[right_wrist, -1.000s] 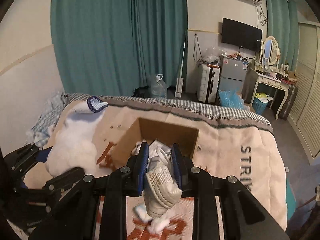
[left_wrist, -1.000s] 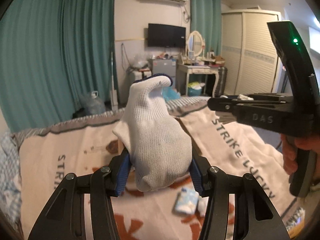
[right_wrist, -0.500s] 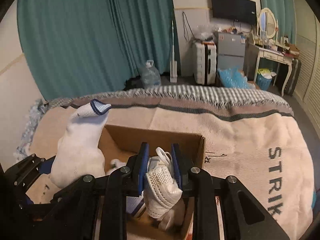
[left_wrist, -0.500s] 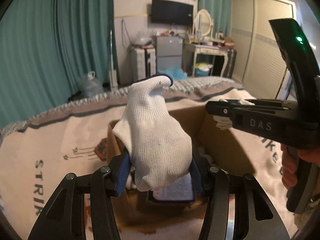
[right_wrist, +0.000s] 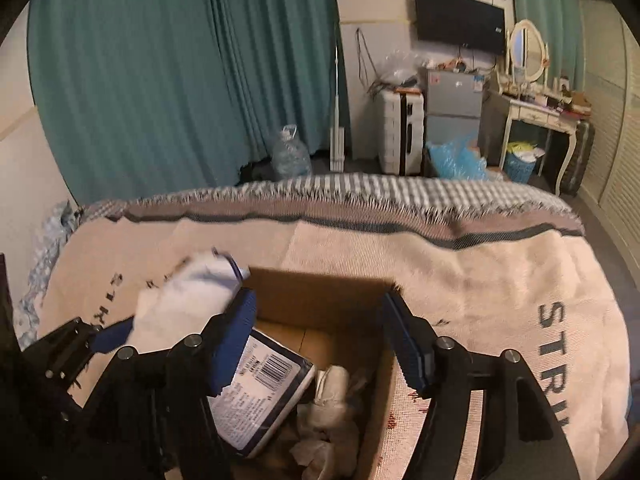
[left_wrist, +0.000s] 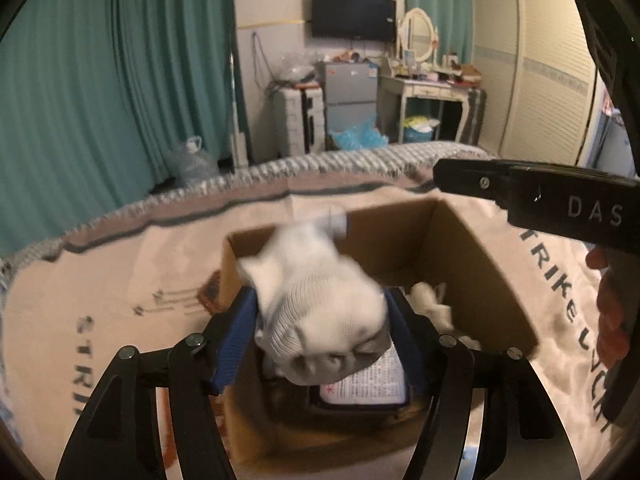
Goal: Organize soft objects
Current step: 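Withdraw both grippers from the box toward the last items, then grasp the blue tissue pack with the left gripper while the right grasps the white plastic bag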
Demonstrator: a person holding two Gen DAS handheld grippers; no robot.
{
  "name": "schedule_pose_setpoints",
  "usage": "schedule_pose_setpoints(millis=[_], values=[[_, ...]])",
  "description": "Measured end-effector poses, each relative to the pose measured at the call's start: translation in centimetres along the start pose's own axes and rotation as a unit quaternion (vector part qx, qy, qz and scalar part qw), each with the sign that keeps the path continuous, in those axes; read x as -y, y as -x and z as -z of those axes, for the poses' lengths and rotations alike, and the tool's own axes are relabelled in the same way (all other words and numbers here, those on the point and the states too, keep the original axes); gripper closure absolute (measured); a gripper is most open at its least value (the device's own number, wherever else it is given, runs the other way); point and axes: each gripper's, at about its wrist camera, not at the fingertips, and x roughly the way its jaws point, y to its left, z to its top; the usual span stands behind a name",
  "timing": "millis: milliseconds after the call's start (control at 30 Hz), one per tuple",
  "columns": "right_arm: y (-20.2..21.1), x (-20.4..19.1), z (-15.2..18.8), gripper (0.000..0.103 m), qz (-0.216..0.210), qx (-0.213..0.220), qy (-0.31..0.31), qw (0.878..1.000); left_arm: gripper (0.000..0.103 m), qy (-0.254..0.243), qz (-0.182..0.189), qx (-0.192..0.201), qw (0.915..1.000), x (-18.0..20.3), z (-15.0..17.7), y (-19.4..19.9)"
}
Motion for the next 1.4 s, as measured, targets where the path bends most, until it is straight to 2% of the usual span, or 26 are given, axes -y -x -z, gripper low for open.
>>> schedule_pose_setpoints(millis=[167,200,233,267,333,467,567,733,867,1033,1233,1400], values=[[6.9,-0.8,-2.3,0.038,0.015,0.029,0.013,0.999,0.037,0.007,-0.005,0.05,0.9987,0.2,-3.1,6.9],[8.8,-1.0,-2.9,0.038,0.018,0.037,0.014,0.999,0.029,0.011,-0.006,0.061,0.9981,0.1,-3.7,8.5],[10.5,-1.1,-3.3,0.038,0.018,0.045,0.014,0.999,0.014,0.014,-0.01,0.075,0.9971,0.1,-4.2,10.6],[12.3,-1.4,-3.7,0.038,0.018,0.053,0.015,0.998,0.012,0.017,-0.015,0.09,0.9956,-0.1,-4.8,12.1],[16.1,-1.8,-4.3,0.036,0.022,0.07,0.017,0.997,0.012,0.012,-0.025,0.119,0.9925,0.2,-5.2,16.2],[23.5,-2.8,-4.2,0.024,0.025,0.095,0.025,0.995,0.012,0.011,-0.035,0.142,0.9891,0.6,-5.2,21.9],[27.7,-4.0,-3.5,0.023,0.028,0.104,0.042,0.993,0.012,0.018,-0.051,0.141,0.9885,0.7,-4.6,25.6],[33.5,-5.9,-1.6,0.015,0.034,0.115,0.064,0.991,0.012,0.034,-0.055,0.161,0.9848,1.4,-2.8,30.6],[35.3,-6.6,0.5,0.01,0.026,0.105,0.068,0.992,0.012,0.036,-0.061,0.177,0.9817,1.9,-0.4,32.4],[34.5,-6.8,4.5,0.01,0.012,0.085,0.077,0.993,0.012,0.061,-0.043,0.145,0.9866,1.2,2.0,30.1],[30.1,-7.1,8.7,0.01,-0.002,0.066,0.107,0.992,0.012,0.068,-0.051,0.122,0.9888,1.3,4.7,26.5],[25.2,-6.5,11.2,0.01,-0.005,0.045,0.121,0.992,0.012,0.066,-0.061,0.086,0.9922,1.8,7.6,22.2]])
